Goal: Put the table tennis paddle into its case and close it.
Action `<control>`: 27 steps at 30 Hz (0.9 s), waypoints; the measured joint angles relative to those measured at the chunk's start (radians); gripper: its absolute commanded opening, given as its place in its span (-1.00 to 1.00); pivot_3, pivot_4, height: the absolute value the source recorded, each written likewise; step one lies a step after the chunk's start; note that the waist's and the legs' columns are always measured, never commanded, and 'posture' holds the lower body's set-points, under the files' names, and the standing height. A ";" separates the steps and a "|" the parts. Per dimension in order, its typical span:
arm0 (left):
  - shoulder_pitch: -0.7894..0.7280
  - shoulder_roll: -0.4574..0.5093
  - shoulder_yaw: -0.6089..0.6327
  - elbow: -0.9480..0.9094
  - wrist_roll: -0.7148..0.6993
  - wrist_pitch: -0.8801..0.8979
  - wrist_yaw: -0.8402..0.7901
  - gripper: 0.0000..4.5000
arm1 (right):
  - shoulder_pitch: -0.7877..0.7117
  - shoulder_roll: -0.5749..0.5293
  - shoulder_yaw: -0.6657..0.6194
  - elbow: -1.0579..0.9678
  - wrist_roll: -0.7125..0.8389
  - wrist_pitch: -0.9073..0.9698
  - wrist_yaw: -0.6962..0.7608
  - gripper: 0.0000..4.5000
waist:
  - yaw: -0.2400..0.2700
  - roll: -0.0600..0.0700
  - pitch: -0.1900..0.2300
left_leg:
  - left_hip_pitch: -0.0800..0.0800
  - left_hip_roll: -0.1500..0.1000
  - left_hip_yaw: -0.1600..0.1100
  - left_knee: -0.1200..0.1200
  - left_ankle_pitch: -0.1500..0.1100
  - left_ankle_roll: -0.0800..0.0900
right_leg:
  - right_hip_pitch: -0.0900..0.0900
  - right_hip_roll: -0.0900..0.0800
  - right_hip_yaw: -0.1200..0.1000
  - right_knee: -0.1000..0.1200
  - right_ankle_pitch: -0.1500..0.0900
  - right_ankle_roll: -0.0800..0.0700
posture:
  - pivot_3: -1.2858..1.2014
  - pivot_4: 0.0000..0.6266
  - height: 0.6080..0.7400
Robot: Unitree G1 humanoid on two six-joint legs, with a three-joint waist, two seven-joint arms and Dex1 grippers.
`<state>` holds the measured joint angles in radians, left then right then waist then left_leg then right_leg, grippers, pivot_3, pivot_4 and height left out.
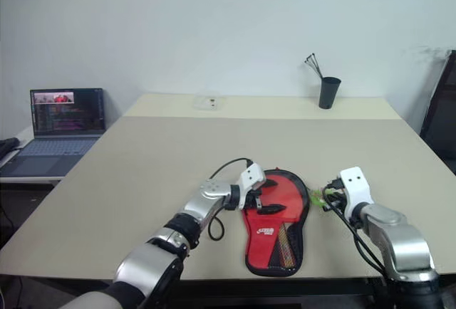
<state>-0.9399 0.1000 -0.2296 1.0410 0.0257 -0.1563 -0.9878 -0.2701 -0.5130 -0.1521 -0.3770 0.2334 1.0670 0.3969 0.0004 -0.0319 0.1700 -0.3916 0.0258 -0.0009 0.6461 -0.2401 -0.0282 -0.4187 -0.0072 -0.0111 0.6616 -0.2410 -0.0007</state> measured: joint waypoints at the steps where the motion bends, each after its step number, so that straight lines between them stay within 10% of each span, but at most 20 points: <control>1: -0.004 -0.005 0.000 0.006 0.002 0.000 0.002 0.99 | 0.019 -0.014 -0.006 -0.024 0.009 0.012 0.006 -0.99 | 0.001 0.000 0.000 | 0.000 0.000 -0.001 0.000 0.000 0.000 | 0.000 0.000 0.000 0.000 0.000 0.000 | 0.03 -0.52 1.00; 27: -0.027 -0.053 0.000 0.048 0.036 -0.009 0.018 0.99 | 0.465 -0.274 -0.061 -0.435 0.298 0.113 0.236 -0.99 | 0.007 -0.002 -0.001 | 0.006 -0.001 -0.006 -0.001 -0.005 0.004 | 0.013 -0.001 -0.006 -0.017 0.001 0.004 | 0.03 -0.52 1.00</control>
<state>-0.9671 0.0474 -0.2296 1.0892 0.0622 -0.1655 -0.9703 0.1951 -0.7865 -0.2128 -0.8116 0.5313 1.1804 0.6328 0.0071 -0.0337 0.1690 -0.3856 0.0252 -0.0073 0.6451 -0.2449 -0.0241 -0.4052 -0.0083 -0.0169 0.6449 -0.2405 0.0034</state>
